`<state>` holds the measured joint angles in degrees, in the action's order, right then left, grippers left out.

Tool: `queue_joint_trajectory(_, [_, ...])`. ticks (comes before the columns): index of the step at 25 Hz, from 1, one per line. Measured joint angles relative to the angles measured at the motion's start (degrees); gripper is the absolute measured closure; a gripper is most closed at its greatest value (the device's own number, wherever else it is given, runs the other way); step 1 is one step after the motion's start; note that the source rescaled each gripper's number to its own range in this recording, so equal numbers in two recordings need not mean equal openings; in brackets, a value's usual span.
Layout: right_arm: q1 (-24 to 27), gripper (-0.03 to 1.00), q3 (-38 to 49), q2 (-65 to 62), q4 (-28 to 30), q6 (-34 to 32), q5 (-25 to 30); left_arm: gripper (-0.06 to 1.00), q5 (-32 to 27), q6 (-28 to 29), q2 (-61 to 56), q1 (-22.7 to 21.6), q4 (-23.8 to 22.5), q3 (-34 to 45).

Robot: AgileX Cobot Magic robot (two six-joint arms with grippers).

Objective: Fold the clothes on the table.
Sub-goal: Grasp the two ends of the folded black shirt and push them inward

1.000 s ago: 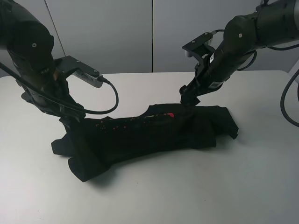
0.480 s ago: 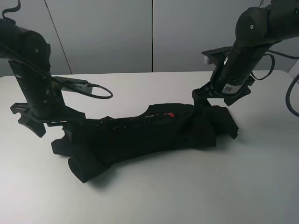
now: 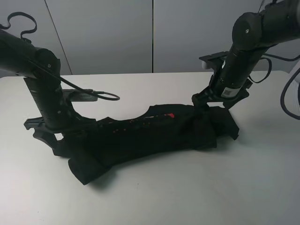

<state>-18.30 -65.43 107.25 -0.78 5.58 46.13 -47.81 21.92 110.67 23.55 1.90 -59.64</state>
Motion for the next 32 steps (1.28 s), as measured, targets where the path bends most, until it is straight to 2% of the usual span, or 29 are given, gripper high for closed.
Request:
queue_joint_trajectory(4, [0.2,-0.03,-0.5,2.2,0.0,-0.3,0.4,-0.05,1.7,1.3,1.8,0.0,0.0,0.0])
queue_joint_trajectory(8, [2.5,-0.03,-3.7,5.2,-1.0,-0.4,2.1,-0.05,3.2,1.4,2.1,0.0,0.0,0.0])
queue_joint_trajectory(13, [3.8,-0.03,-8.4,8.6,-3.3,1.1,4.2,-0.05,2.5,1.6,4.1,0.0,1.0,-0.2])
queue_joint_trajectory(23, [3.9,-0.03,-9.1,12.5,-3.5,1.5,3.8,-0.05,1.8,1.0,5.0,-0.1,1.4,-0.8])
queue_joint_trajectory(27, [4.1,-0.03,-9.1,13.2,-3.0,1.5,1.9,-0.05,1.8,0.5,5.1,-0.1,1.4,-0.8])
queue_joint_trajectory(32, [6.5,-0.03,-9.1,13.2,-1.8,1.1,0.8,-0.05,1.8,0.4,5.1,-0.1,1.4,-0.8])
